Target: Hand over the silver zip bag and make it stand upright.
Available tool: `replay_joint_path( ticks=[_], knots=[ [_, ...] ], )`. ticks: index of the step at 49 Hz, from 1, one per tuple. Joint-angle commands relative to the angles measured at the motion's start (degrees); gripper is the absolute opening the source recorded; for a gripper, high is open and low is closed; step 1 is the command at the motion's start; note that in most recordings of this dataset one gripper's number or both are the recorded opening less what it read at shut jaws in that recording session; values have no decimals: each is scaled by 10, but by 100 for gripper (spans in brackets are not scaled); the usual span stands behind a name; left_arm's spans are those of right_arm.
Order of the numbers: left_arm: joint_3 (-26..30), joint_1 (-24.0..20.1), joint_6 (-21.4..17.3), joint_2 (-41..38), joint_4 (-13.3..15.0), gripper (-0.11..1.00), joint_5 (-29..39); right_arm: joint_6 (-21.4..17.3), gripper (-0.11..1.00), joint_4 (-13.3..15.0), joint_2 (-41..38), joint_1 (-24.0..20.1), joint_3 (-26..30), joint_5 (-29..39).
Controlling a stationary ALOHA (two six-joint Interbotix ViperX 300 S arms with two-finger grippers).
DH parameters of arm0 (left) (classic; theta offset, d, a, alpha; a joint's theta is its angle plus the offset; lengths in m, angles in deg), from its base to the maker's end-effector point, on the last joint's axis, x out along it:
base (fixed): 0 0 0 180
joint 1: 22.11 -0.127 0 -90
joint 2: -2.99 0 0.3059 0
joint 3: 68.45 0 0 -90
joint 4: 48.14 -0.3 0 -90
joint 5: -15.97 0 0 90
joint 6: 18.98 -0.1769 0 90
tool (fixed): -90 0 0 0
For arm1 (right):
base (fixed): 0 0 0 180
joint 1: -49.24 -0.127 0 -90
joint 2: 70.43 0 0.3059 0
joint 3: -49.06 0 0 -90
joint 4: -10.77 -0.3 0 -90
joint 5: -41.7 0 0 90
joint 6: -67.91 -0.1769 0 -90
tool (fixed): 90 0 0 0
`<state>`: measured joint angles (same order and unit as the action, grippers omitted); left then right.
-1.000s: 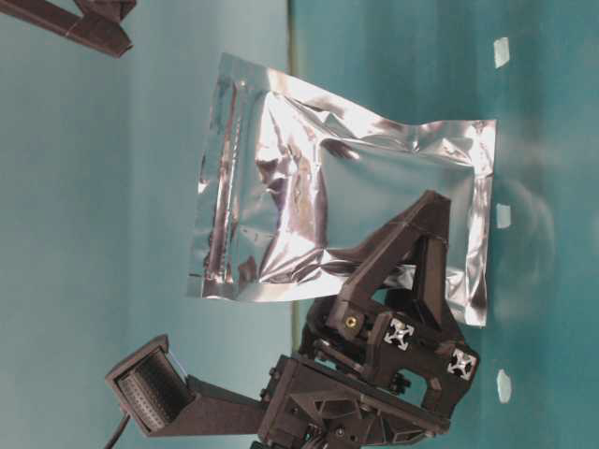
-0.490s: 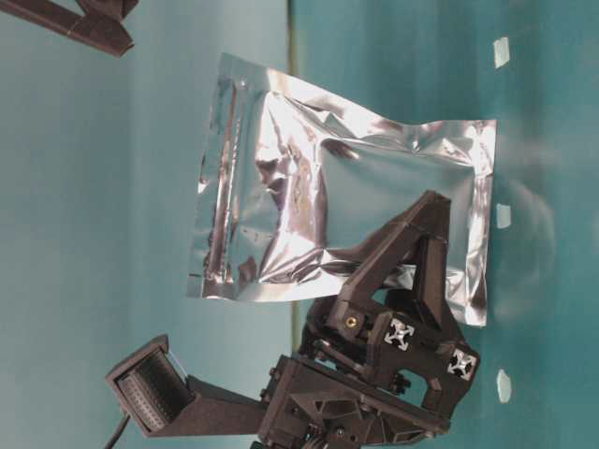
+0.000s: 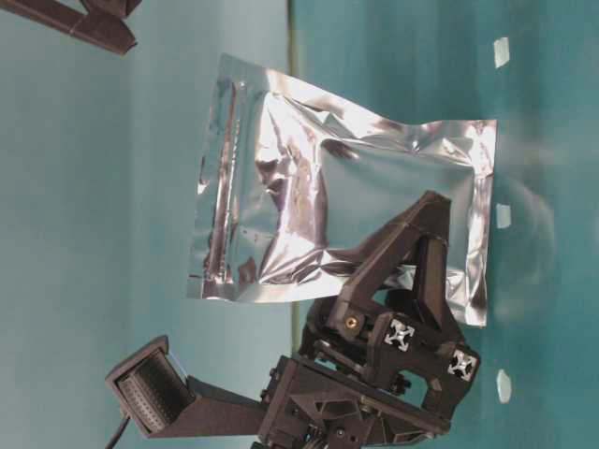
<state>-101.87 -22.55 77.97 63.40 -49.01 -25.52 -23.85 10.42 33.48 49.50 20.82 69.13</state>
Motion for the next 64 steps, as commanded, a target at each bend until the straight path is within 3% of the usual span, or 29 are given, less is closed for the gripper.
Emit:
replay_joint_path(
  ticks=[1,64],
  knots=[
    [1,10,2,2,-2,24,2,-4,96,0,8,-2,5,-4],
    [1,15,2,2,-2,24,2,-5,96,-1,7,-12,2,-9]
  ],
)
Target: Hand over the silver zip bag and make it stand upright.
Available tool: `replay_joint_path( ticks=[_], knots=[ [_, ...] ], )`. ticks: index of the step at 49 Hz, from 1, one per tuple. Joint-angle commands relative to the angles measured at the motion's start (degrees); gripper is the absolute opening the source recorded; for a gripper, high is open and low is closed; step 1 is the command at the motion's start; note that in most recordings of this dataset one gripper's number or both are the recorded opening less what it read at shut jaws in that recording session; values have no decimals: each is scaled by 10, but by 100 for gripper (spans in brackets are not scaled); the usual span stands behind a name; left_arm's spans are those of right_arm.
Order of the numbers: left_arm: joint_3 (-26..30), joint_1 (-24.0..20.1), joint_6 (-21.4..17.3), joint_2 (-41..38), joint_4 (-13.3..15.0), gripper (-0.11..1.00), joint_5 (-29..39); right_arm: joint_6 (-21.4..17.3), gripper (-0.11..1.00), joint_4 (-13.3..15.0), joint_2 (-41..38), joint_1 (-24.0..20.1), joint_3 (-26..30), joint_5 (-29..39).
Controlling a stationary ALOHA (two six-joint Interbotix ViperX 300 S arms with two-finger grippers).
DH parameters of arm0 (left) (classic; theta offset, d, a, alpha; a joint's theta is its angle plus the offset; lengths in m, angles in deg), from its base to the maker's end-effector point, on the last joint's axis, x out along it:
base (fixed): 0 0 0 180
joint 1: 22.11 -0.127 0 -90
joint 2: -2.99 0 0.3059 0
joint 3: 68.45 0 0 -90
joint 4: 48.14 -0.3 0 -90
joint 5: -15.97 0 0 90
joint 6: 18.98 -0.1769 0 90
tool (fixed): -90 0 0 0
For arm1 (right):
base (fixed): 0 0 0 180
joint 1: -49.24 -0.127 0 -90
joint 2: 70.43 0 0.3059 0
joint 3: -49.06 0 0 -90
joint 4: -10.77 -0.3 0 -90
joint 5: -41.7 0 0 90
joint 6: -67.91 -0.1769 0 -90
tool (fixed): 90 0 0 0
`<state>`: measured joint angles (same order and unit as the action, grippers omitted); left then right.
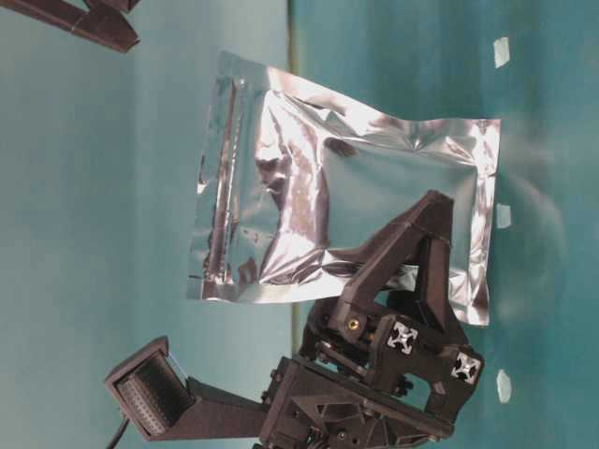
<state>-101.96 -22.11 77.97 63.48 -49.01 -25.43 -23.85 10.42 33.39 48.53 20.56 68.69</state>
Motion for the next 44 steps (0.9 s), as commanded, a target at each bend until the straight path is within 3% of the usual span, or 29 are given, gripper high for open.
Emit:
replay_joint_path(
  ticks=[1,44],
  knots=[
    [2,11,2,2,-2,24,1,-5,96,-1,8,-2,4,-4],
    [2,12,2,2,-2,24,1,-15,96,-1,8,-4,4,-4]
  ],
)
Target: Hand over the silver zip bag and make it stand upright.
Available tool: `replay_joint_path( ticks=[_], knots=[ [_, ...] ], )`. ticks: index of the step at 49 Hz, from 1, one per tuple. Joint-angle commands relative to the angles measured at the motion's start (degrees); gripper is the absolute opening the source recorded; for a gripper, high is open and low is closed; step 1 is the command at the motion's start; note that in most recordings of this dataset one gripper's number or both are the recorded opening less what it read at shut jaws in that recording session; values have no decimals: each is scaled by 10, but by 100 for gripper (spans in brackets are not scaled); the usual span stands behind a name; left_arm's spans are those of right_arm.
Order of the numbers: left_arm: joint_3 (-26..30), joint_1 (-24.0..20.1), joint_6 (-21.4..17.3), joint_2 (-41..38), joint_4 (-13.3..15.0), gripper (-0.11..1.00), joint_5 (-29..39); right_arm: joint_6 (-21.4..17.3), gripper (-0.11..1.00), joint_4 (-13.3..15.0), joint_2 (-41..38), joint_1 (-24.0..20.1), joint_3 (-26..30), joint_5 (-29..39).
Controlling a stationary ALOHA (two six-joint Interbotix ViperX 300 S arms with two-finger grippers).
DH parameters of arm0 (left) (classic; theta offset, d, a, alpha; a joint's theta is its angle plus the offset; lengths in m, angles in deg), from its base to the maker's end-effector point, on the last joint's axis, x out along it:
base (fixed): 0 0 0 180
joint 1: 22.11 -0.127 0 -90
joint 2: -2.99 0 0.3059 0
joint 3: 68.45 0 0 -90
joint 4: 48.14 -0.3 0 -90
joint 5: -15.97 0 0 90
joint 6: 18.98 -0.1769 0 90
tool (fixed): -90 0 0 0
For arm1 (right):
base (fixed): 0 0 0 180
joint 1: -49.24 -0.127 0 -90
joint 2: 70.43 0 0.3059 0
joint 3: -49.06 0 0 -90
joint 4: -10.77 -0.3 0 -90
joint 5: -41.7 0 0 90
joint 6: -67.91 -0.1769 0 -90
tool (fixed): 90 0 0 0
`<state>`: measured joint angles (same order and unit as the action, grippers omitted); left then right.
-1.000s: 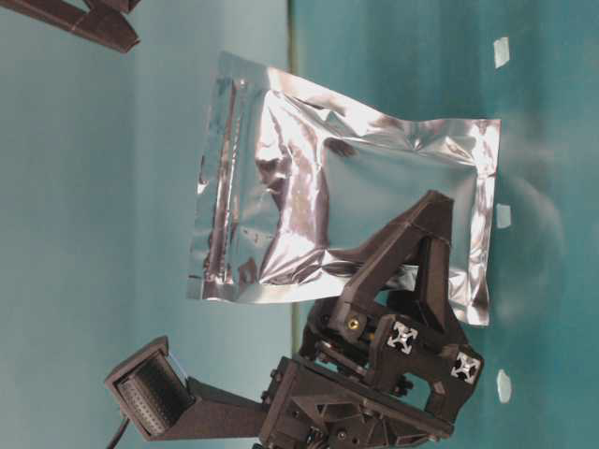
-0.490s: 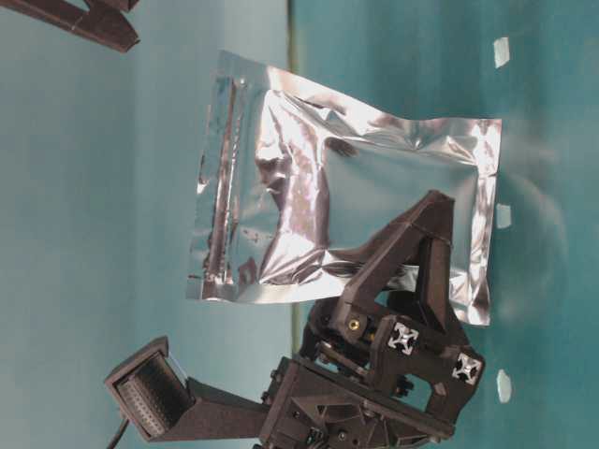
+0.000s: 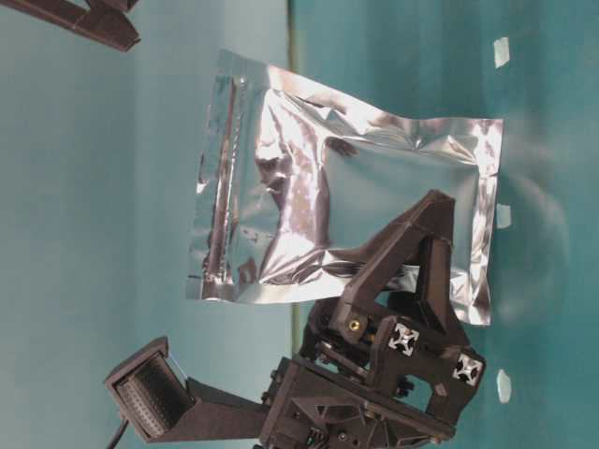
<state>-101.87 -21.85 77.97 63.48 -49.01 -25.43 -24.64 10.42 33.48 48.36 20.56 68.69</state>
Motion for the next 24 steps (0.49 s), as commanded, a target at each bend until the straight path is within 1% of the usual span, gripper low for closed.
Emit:
replay_joint_path(
  ticks=[1,17,24],
  knots=[
    [1,10,2,3,-2,24,1,-7,96,-1,7,-3,4,-4],
    [1,10,3,3,-2,24,2,-7,96,-2,7,-4,4,-4],
    [1,10,3,4,-2,24,12,-7,96,-2,7,-4,4,-4]
  ],
)
